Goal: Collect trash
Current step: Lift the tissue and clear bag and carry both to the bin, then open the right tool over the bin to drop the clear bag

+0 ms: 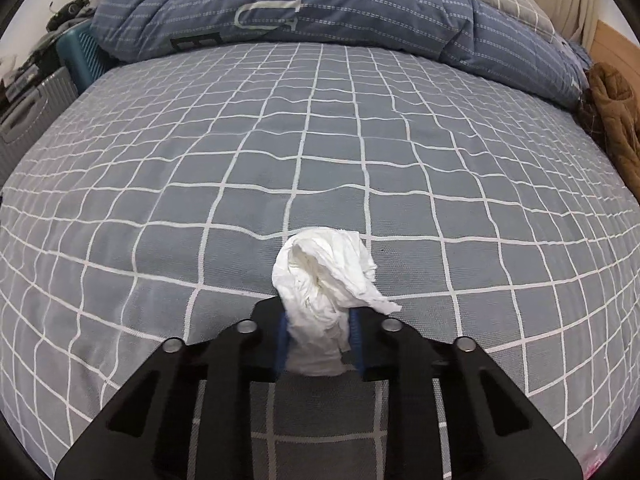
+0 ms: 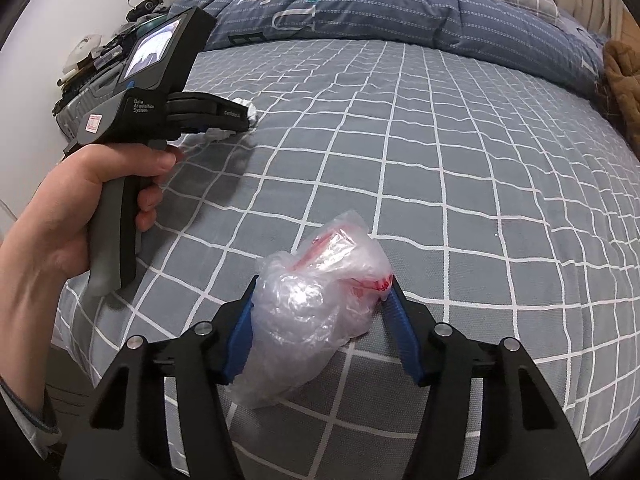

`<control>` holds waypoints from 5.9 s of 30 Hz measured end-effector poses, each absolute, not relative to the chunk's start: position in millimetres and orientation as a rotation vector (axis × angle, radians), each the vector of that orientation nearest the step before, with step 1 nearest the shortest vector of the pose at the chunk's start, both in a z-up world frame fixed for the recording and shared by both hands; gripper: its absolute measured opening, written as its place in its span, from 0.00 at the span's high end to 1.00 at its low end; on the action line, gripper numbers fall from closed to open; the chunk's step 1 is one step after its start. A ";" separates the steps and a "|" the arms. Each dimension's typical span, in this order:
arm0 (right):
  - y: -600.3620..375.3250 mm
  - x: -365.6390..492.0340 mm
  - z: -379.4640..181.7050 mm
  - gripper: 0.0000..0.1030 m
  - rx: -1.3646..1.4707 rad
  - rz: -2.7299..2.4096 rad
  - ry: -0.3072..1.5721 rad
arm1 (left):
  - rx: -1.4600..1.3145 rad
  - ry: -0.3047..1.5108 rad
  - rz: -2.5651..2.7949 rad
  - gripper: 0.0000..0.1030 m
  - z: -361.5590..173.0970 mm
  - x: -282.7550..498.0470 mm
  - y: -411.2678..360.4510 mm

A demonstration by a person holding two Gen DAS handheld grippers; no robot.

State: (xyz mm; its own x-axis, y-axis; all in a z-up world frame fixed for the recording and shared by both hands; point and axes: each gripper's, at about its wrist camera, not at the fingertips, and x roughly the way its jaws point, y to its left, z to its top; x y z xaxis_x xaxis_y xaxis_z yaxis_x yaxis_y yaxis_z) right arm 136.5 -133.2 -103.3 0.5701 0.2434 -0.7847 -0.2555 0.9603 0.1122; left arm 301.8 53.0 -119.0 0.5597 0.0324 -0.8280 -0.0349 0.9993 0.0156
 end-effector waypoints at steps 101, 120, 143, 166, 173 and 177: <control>-178.0 -67.0 -26.4 0.45 0.095 0.244 0.760 | -0.079 0.971 -0.092 0.88 -61.2 -76.3 -15.7; -182.6 -118.1 -70.0 0.45 0.105 0.201 0.896 | -0.096 1.073 -0.068 0.88 -96.5 -134.1 -2.4; -157.1 -104.3 -169.6 0.44 0.042 0.232 1.088 | -0.105 1.207 -0.076 0.88 -184.1 -130.1 25.1; -148.7 -101.6 -177.0 0.09 -0.009 0.229 1.081 | -0.114 1.217 -0.072 0.88 -192.6 -128.8 24.5; -176.1 -103.2 -172.6 0.08 -0.016 0.178 1.056 | -0.086 1.221 -0.121 0.88 -193.9 -123.7 -5.0; -195.6 -104.8 -168.1 0.08 -0.012 0.146 1.038 | -0.070 1.221 -0.150 0.88 -194.2 -120.6 -23.7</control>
State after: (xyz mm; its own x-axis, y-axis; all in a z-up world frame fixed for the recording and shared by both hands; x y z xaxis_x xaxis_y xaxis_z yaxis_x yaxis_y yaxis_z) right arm -104.8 -195.6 -168.1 0.4992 0.1152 -0.8588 -0.1266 0.9902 0.0592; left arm -120.6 -23.7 -194.2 0.3343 -0.1522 -0.9301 0.0767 0.9880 -0.1341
